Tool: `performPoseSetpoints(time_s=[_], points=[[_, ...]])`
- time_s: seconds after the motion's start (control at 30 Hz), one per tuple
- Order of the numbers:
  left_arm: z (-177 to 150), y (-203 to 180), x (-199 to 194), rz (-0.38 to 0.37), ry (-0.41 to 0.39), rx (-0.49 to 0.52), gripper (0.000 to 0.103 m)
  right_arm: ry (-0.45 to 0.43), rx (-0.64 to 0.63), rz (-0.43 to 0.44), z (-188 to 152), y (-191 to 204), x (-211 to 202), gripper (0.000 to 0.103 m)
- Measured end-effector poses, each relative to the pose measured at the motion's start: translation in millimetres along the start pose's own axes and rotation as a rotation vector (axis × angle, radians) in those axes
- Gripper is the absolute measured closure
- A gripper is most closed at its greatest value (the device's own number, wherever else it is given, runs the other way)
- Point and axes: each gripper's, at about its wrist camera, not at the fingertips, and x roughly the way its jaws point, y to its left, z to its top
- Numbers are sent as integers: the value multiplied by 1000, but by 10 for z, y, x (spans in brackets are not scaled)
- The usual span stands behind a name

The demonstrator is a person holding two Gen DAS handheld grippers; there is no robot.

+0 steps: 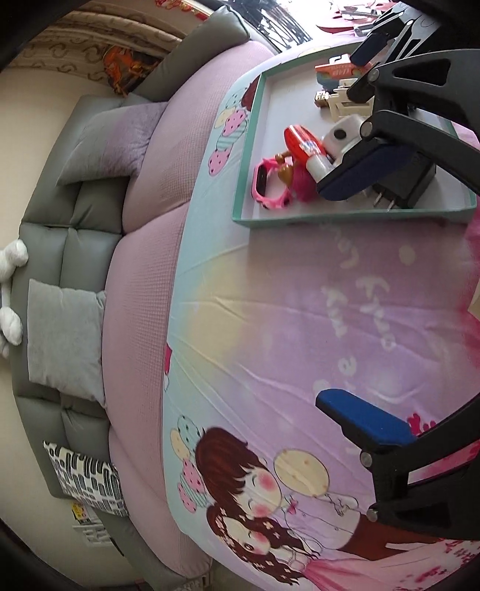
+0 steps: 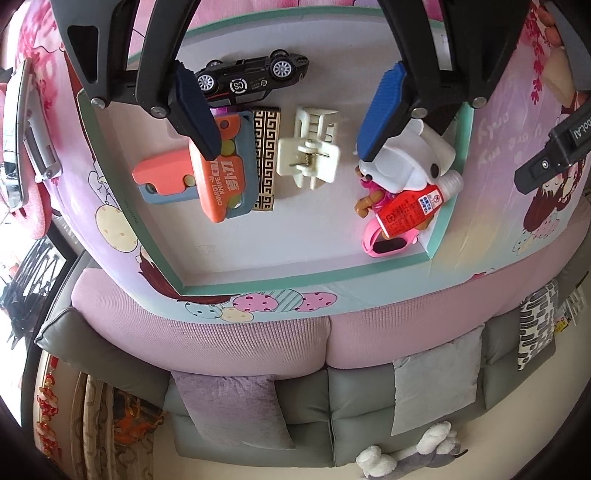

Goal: Organize rigid objects

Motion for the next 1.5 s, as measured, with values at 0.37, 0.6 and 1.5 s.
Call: performPoseSetpoints(time_s=[0.37, 0.6, 1.5], points=[[-435, 65, -107, 99, 30, 85, 1, -19, 3, 20, -297, 3, -221, 0], [-648, 115, -187, 140, 67, 93, 1, 1, -6, 21, -510, 23, -325, 0], [-884, 287, -293, 225, 70, 124, 1, 44, -49, 20, -704, 153, -315, 0]])
